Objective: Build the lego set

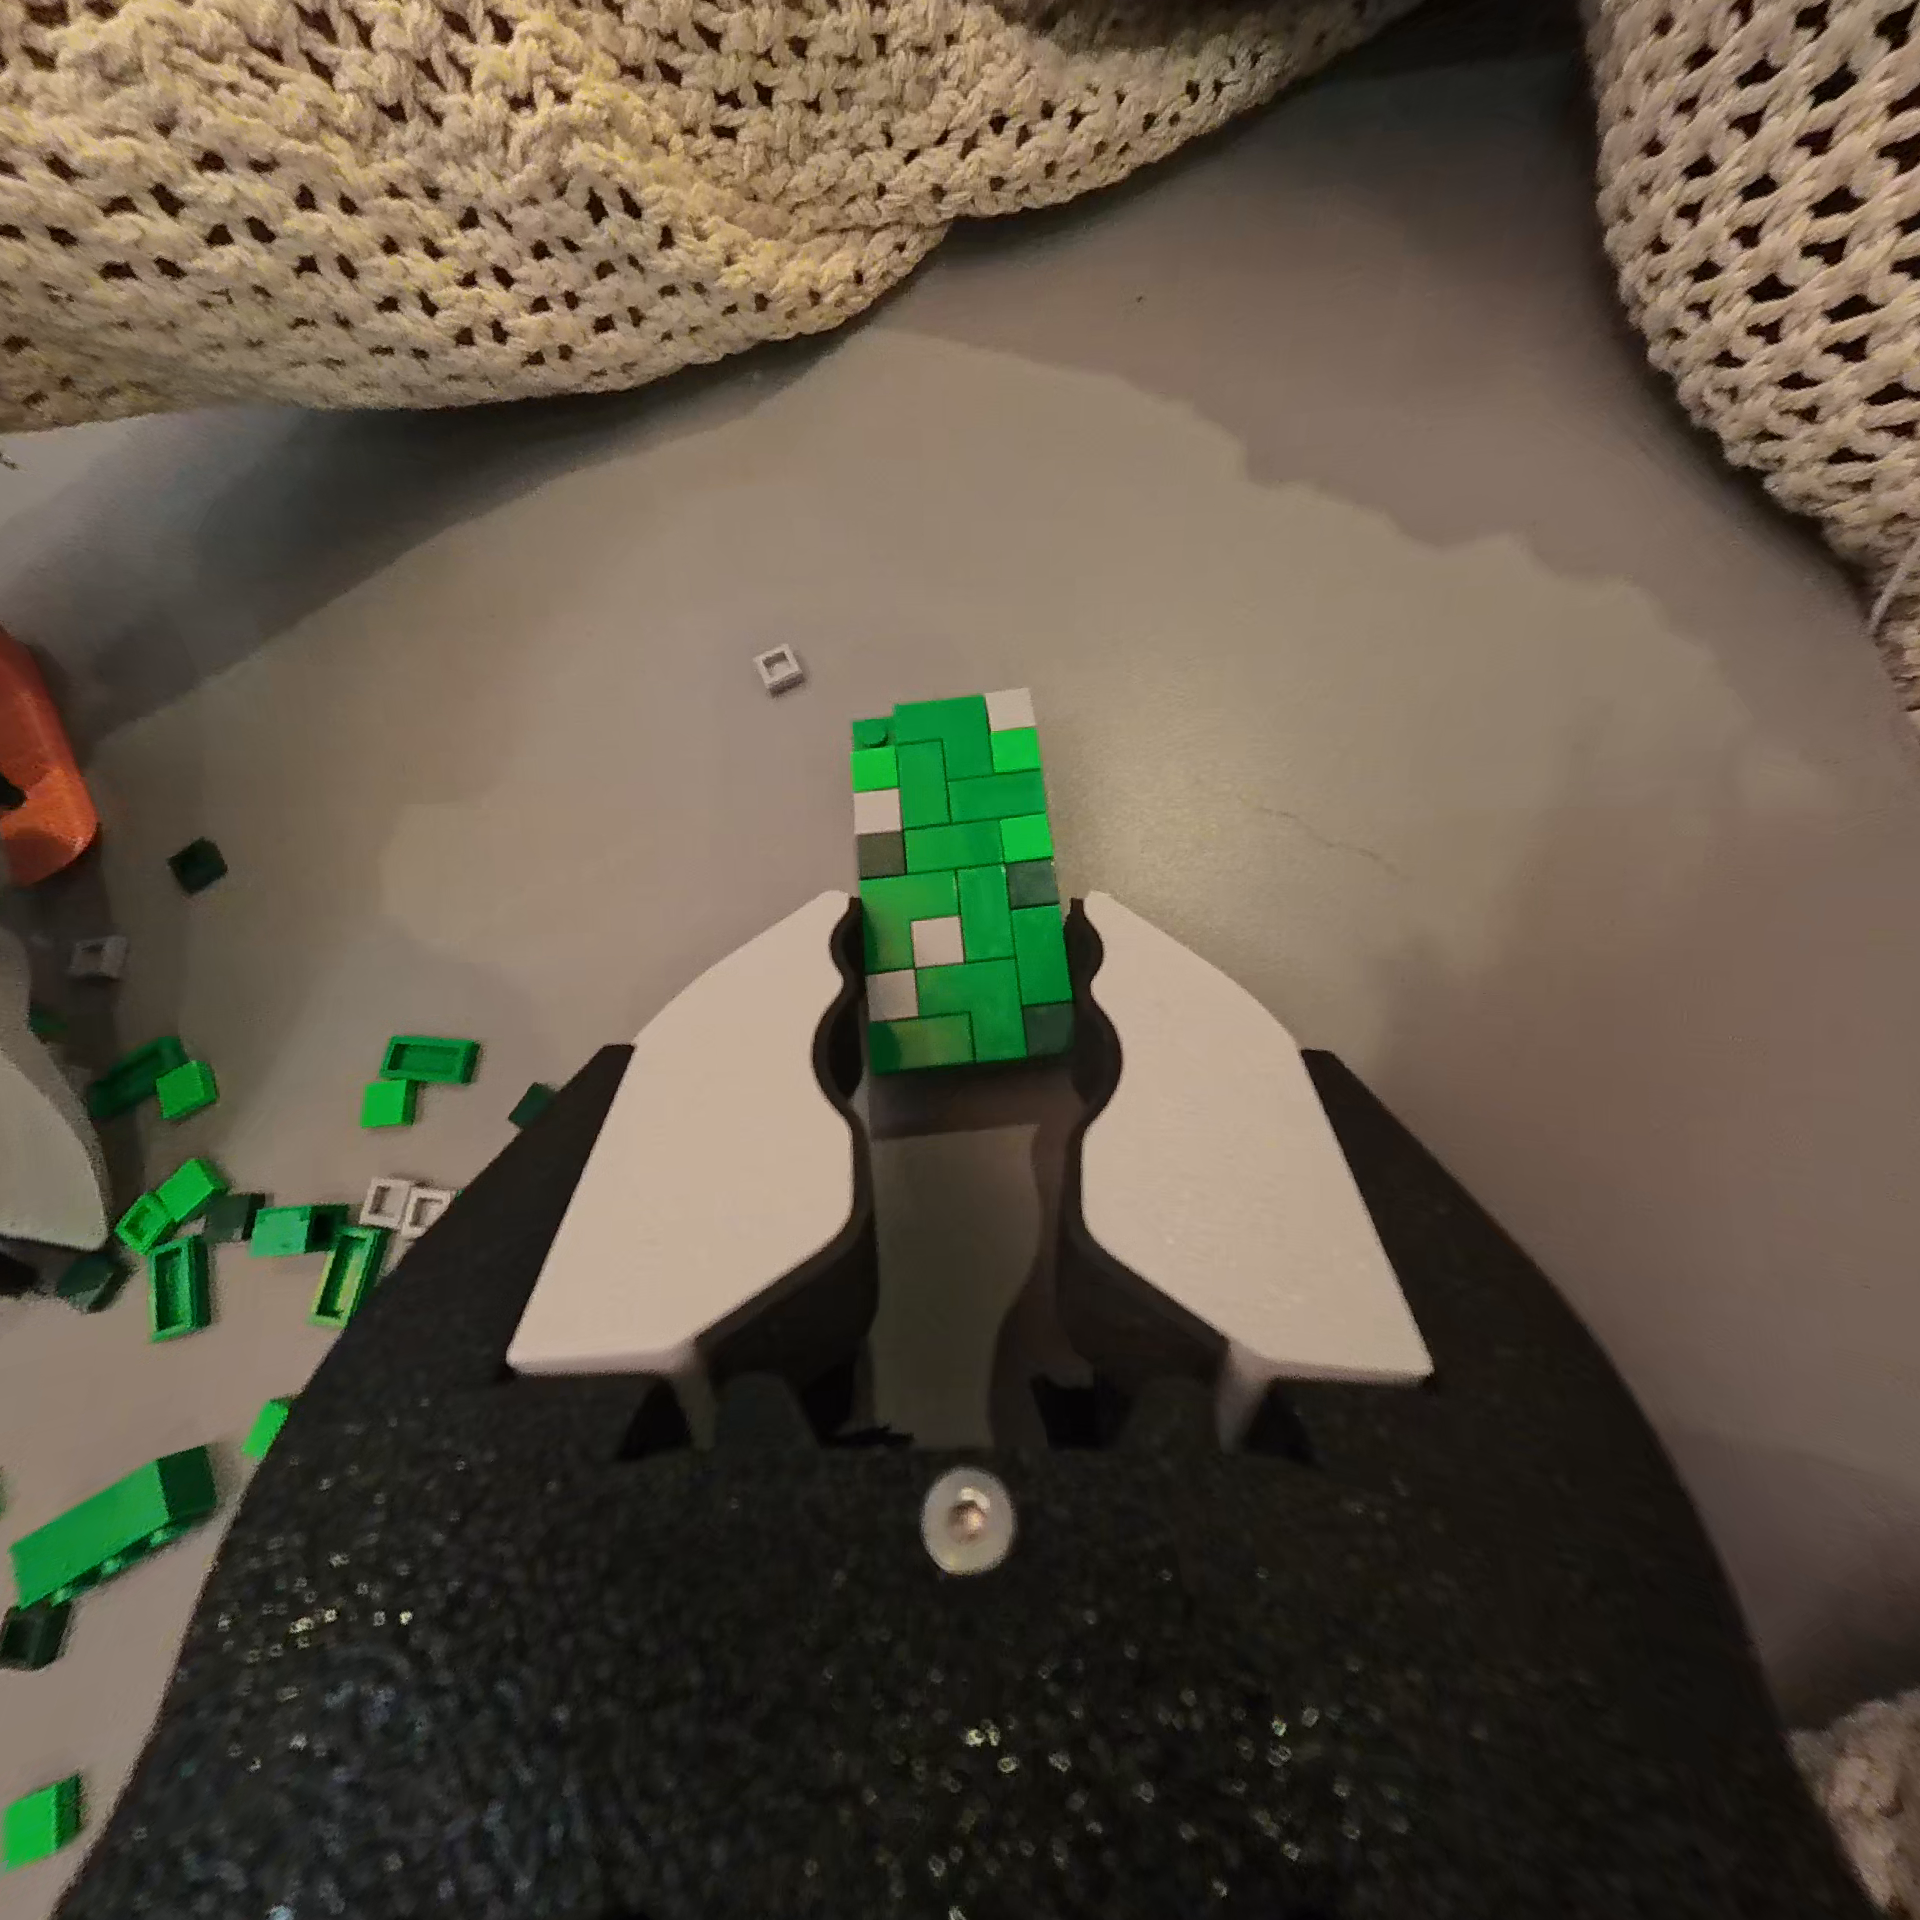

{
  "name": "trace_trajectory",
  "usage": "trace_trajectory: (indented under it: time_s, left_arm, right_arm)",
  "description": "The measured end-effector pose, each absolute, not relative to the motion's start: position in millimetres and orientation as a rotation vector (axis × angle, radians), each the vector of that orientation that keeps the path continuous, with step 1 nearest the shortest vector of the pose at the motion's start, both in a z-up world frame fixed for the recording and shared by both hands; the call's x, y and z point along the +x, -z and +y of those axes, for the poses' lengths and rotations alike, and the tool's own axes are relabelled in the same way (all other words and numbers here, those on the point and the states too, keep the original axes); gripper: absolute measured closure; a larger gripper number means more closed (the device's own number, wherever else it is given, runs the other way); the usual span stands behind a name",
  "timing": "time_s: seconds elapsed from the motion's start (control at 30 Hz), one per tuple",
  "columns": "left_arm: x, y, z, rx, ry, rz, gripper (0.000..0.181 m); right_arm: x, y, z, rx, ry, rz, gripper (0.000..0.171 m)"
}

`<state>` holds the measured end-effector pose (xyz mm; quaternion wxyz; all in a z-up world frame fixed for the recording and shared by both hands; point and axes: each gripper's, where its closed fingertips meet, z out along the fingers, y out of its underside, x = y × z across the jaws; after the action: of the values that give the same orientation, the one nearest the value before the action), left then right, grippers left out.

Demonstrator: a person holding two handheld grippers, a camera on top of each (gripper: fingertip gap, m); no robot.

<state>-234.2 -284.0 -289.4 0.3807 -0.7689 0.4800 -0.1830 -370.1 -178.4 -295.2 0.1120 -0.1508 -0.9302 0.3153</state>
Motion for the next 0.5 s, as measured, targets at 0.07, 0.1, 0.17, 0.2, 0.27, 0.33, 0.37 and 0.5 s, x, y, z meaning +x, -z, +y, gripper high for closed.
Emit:
trace_trajectory:
  time_s: [0.07, 0.1, 0.17, 0.2, 0.27, 0.33, 0.37, 0.5]
  left_arm:
    - [-234, 289, -284, -1.964, 0.469, 1.224, 0.145]
    - [-234, 289, -284, -1.965, 0.47, 1.224, 0.145]
    - [-233, 290, -285, -1.968, 0.474, 1.222, 0.145]
    - [-233, 290, -285, -1.969, 0.475, 1.222, 0.145]
    - [-233, 290, -285, -1.97, 0.478, 1.222, 0.145]
    - [-232, 290, -285, -1.971, 0.48, 1.222, 0.145]
    - [-232, 290, -286, -1.972, 0.481, 1.222, 0.145]
    - [-232, 290, -286, -1.974, 0.486, 1.222, 0.145]
  right_arm:
    - [-371, 295, -180, -0.43, -0.928, -2.732, 0.163]
    - [-371, 295, -181, -0.425, -0.93, -2.735, 0.163]
    - [-372, 295, -182, -0.415, -0.932, -2.735, 0.162]
    - [-372, 295, -183, -0.408, -0.934, -2.732, 0.162]
    - [-373, 295, -184, -0.399, -0.943, -2.729, 0.162]
    - [-374, 295, -185, -0.39, -0.946, -2.729, 0.161]
    - [-374, 295, -186, -0.387, -0.953, -2.73, 0.161]
    - [-374, 295, -190, -0.406, -1.02, -2.742, 0.161]
